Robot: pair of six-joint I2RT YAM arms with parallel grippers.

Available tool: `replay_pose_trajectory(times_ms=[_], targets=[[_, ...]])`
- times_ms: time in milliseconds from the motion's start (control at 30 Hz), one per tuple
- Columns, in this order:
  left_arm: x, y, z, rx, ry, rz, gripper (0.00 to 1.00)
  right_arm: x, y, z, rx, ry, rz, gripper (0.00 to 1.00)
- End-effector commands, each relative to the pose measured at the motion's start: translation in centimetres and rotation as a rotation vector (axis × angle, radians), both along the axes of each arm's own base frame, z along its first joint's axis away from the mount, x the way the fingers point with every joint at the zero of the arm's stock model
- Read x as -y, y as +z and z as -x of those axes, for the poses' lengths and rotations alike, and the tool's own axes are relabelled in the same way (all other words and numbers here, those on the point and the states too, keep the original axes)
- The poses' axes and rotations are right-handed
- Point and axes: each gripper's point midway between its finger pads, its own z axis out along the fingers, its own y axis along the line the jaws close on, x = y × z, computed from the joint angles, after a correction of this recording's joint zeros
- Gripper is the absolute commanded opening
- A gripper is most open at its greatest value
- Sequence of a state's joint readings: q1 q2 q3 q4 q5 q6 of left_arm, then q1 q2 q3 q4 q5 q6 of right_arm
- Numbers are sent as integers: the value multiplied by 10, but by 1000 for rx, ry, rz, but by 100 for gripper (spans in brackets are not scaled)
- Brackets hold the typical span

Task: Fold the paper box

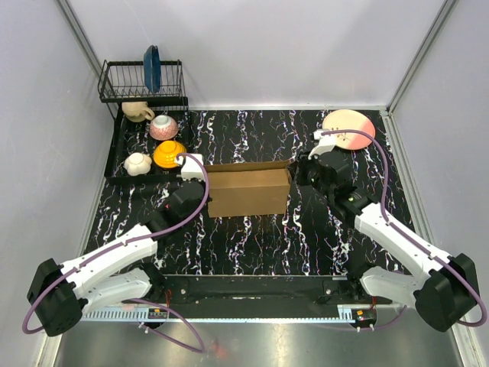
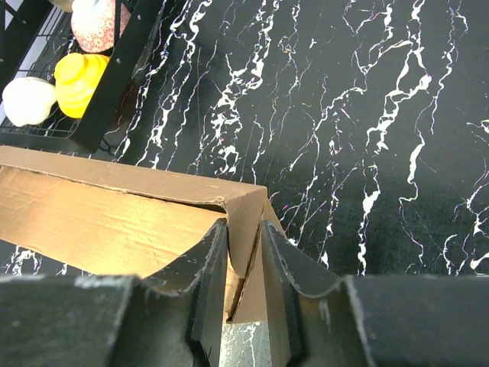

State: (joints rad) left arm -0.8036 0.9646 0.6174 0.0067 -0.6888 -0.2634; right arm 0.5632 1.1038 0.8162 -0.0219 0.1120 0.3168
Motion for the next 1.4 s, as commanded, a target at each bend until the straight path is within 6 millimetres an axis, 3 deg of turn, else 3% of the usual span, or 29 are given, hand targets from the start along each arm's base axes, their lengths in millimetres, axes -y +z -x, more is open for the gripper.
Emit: replay_pose_trajectory(times_ms=[0, 100, 267, 467, 700, 1367], targets=[[-1, -25, 7, -82, -35, -77, 0, -7, 26, -11, 79, 3, -28, 29], [-1, -25, 7, -83, -37, -80, 0, -9, 25, -12, 79, 9, -32, 25], [-1, -27, 7, -88, -38, -76, 0, -9, 24, -11, 82, 11, -30, 0], [1, -32, 9, -102, -37, -55, 0, -4, 13, -2, 55, 1, -40, 0], [1, -40, 12, -115, -26, -18, 0, 5, -25, 17, -21, -5, -36, 0], [11, -74, 21, -185, -26, 103, 0, 13, -93, 48, -155, 4, -22, 0]])
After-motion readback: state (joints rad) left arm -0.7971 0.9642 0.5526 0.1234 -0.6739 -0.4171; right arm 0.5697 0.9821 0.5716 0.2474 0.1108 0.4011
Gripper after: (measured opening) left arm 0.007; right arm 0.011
